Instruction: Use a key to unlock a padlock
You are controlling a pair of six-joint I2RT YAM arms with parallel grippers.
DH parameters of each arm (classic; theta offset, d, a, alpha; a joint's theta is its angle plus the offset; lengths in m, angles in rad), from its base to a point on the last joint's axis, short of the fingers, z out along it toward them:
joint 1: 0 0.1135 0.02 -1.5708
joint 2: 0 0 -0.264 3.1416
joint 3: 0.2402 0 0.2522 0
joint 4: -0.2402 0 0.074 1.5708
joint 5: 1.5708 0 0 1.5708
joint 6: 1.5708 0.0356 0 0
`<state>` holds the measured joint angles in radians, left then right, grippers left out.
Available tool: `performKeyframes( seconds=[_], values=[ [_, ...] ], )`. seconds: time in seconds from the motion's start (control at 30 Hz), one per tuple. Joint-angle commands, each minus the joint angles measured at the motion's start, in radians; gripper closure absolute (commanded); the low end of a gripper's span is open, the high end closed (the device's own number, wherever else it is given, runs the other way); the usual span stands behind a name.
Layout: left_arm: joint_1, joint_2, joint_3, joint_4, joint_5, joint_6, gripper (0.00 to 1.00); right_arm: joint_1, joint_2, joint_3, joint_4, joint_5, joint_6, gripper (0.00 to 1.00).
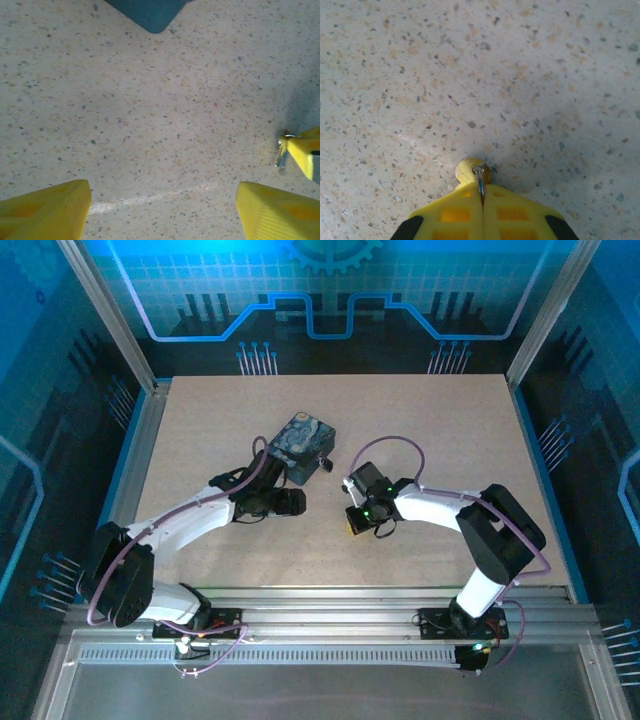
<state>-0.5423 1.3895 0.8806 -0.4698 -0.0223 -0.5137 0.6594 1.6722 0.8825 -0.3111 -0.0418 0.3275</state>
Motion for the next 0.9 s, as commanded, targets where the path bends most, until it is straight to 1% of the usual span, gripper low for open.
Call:
performKeyframes(
  seconds=[0.0,0.33,0.37,0.43,0.53,0.6,0.77,0.87],
  values=[
    [-0.013,0.015,-0.013,0.031,0.069,0.026,0.23,-0.017,-0.007,-0.037,-0.015,-0.044,0.061,1.00],
    [-0.023,0.036,-0.012,0.097,0.197,0.020,0.25,-0.098,-0.121,-0.122,0.107,-0.178,0.233,1.00],
    [-0.024,0.039,-0.013,0.109,0.220,0.017,0.25,-0.104,-0.130,-0.129,0.117,-0.191,0.248,1.00],
    [-0.032,0.054,-0.021,0.158,0.302,0.010,0.27,-0.113,-0.146,-0.135,0.124,-0.201,0.268,1.00],
    [-0.053,0.094,-0.042,0.271,0.412,-0.036,0.34,-0.116,-0.155,-0.133,0.119,-0.202,0.266,1.00],
    [-0.067,0.131,-0.058,0.357,0.458,-0.085,0.39,-0.121,-0.152,-0.132,0.119,-0.206,0.265,1.00],
    [-0.108,0.204,-0.062,0.485,0.485,-0.155,0.46,-0.124,-0.162,-0.129,0.122,-0.223,0.279,1.00],
    [-0.115,0.229,-0.060,0.534,0.498,-0.182,0.50,-0.124,-0.173,-0.122,0.106,-0.221,0.276,1.00]
  ],
)
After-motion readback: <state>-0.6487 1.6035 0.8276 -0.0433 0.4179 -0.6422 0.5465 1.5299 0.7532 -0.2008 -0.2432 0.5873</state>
